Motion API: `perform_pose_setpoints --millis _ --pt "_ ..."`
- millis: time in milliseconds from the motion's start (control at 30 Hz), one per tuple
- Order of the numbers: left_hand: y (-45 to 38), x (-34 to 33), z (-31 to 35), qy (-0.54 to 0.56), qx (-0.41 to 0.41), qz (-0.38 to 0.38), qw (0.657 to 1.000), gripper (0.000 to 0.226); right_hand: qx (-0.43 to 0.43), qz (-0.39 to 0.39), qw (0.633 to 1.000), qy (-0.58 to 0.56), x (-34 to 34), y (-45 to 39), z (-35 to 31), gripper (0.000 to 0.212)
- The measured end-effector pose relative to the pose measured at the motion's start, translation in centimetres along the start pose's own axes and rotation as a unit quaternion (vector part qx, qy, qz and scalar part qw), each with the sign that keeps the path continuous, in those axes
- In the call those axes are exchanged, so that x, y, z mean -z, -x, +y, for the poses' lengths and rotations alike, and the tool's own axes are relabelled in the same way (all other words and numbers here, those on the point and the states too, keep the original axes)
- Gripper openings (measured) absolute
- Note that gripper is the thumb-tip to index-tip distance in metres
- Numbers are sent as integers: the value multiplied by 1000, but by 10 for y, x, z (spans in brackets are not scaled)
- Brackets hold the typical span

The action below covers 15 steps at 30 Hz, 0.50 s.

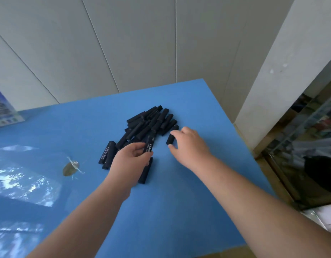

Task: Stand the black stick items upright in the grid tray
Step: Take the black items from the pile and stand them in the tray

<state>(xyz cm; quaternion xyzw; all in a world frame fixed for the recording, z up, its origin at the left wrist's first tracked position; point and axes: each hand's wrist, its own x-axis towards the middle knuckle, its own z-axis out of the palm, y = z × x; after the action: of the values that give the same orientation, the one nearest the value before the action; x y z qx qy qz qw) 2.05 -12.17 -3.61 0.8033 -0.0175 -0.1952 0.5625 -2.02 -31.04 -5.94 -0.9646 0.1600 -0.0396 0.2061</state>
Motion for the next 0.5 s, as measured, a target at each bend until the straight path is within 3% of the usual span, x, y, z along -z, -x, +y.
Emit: perform_pose_setpoints --millis 367,433,500 --pt "16 14 3 60 16 -16 998 17 -21 -21 998 54 -8 -18 12 10" --pt "20 11 4 85 -1 -3 996 19 -21 -35 998 38 -3 -14 17 13" --pt "22 9 5 103 -10 4 995 19 -54 -43 996 -62 4 -7 20 10"
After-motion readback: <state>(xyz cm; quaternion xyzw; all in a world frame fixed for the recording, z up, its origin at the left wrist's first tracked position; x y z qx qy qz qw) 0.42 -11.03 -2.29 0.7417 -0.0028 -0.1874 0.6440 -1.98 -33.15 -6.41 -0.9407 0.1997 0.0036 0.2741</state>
